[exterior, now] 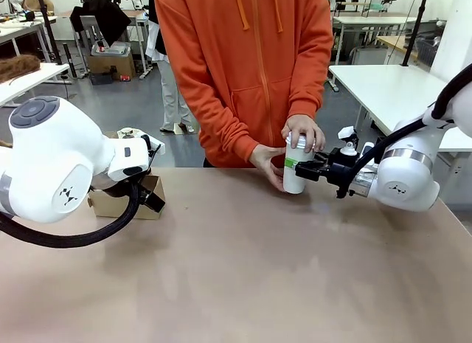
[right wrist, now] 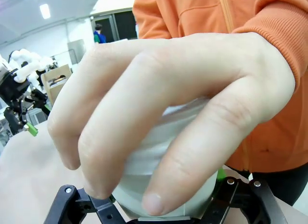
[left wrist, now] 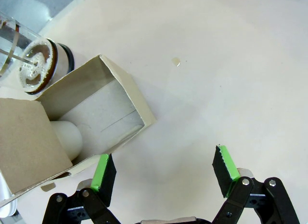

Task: Pour a drink into a cup and package it in a carrier.
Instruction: When a person places the Paper Cup Lid on the 600 ml Paper Cup , lift the 600 ml Paper Cup.

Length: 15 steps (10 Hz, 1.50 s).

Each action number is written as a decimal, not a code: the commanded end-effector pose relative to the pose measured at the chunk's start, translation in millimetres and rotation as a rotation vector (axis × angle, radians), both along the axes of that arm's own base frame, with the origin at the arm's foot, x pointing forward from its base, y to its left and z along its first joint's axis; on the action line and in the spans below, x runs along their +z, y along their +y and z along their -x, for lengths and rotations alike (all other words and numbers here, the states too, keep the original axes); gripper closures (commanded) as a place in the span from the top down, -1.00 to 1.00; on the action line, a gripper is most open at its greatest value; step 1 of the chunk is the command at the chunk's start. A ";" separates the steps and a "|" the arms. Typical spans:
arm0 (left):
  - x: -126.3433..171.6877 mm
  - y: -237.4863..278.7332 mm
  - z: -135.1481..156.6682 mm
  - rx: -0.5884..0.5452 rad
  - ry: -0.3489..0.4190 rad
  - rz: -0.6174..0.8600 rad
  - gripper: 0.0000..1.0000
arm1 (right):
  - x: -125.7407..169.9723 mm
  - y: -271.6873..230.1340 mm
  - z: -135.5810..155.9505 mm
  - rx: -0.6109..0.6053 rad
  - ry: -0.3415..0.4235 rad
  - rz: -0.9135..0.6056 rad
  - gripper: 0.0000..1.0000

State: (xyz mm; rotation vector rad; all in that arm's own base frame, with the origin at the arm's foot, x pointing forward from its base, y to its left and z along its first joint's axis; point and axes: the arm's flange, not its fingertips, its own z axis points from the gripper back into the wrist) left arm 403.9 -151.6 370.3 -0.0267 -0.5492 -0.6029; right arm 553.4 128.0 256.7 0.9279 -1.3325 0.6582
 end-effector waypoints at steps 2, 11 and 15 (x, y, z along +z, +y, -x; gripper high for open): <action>0.3 0.3 0.2 0.000 0.000 0.002 1.00 | 10.0 4.2 -2.0 -0.006 -0.023 -0.006 0.62; 0.3 0.3 0.2 0.000 0.000 0.002 1.00 | 10.0 4.2 -2.0 -0.006 -0.023 -0.006 0.62; 0.3 0.3 0.2 0.000 0.000 0.002 1.00 | 37.5 -0.5 6.9 0.021 -0.006 0.018 0.62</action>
